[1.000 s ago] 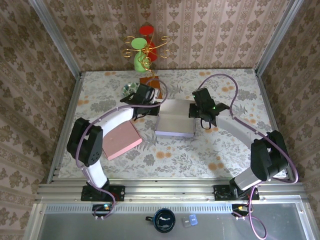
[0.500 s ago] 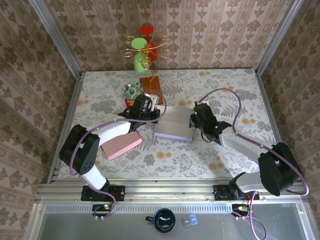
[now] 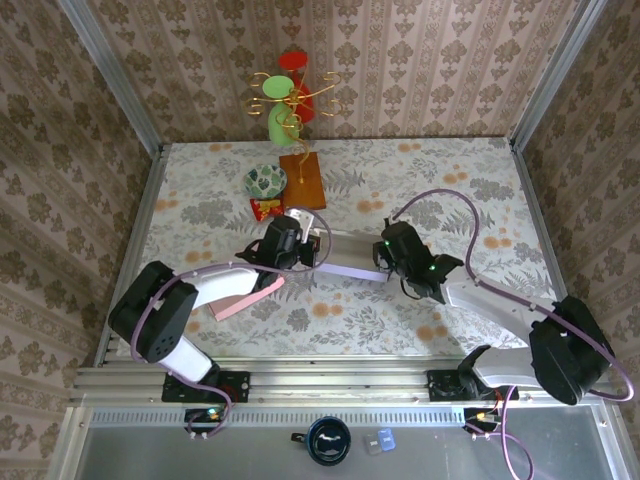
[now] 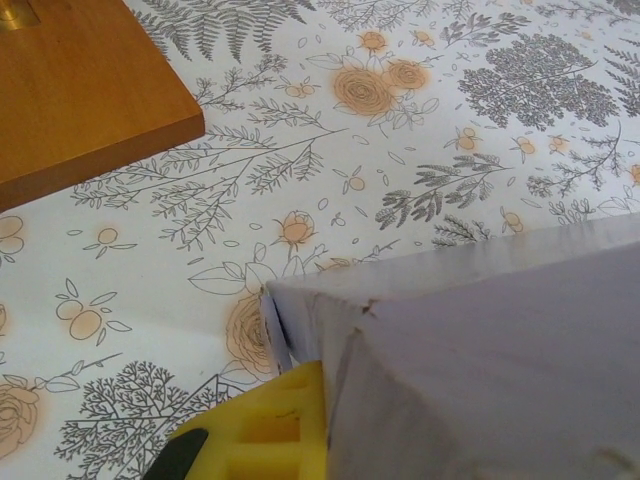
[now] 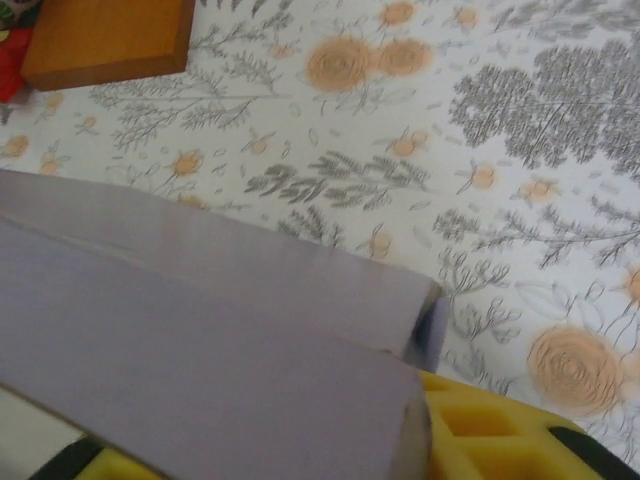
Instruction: Fold the paper box
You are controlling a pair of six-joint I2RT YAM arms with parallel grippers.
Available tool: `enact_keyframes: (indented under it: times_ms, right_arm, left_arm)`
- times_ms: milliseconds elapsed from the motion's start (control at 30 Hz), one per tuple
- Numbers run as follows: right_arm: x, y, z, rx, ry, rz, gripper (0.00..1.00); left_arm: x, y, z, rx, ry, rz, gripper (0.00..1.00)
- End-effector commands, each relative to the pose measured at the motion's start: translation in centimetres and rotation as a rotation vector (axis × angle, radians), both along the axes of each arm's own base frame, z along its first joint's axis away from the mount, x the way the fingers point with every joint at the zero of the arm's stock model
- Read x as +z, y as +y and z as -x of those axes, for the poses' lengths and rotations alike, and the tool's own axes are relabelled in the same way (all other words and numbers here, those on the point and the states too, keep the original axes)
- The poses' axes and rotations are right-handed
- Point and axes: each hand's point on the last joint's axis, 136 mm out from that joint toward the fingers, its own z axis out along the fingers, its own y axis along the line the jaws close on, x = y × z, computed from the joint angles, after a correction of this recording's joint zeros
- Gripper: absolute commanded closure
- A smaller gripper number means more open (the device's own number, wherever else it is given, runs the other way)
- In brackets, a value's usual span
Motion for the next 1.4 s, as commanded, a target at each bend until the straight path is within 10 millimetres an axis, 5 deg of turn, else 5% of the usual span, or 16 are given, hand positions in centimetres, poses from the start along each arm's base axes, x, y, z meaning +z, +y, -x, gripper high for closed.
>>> enact_keyframes:
  times_ms: [0, 167, 500, 733, 1033, 1167, 1367]
  right_arm:
    - [2.9, 2.0, 2.1, 0.006, 0.076, -0.194, 0.46]
    - [4.7, 2.4, 5.2, -0.019, 0.192, -0.374, 0.27]
    - [5.3, 1.5, 8.9, -0.019, 0.336, -0.470, 0.19]
    - [6.2, 0.8, 9.6, -0.066, 0.395, -0.520, 0.17]
    - [11.3, -0.8, 7.9, -0.201, 0.370, -0.743, 0.13]
    - [10.4, -2.3, 7.2, -0.332, 0.466, -0.859, 0.19]
    - [6.6, -3.9, 6.4, -0.456, 0.617, -0.923, 0.29]
  left_arm:
    - [0.1, -0.8, 1.4, -0.045, -0.014, -0.018, 1.00]
    - [0.0, -0.9, 1.5, -0.031, -0.022, -0.030, 1.00]
    - [0.1, -1.4, 1.7, -0.025, -0.024, -0.031, 1.00]
    - [0.0, -1.6, 1.8, -0.021, -0.027, -0.039, 1.00]
    - [0.3, -1.7, 1.9, -0.012, -0.045, -0.044, 1.00]
    - [0.2, -1.9, 2.1, -0.015, -0.049, -0.042, 1.00]
    - [-0.1, -1.7, 2.5, -0.020, -0.052, -0.042, 1.00]
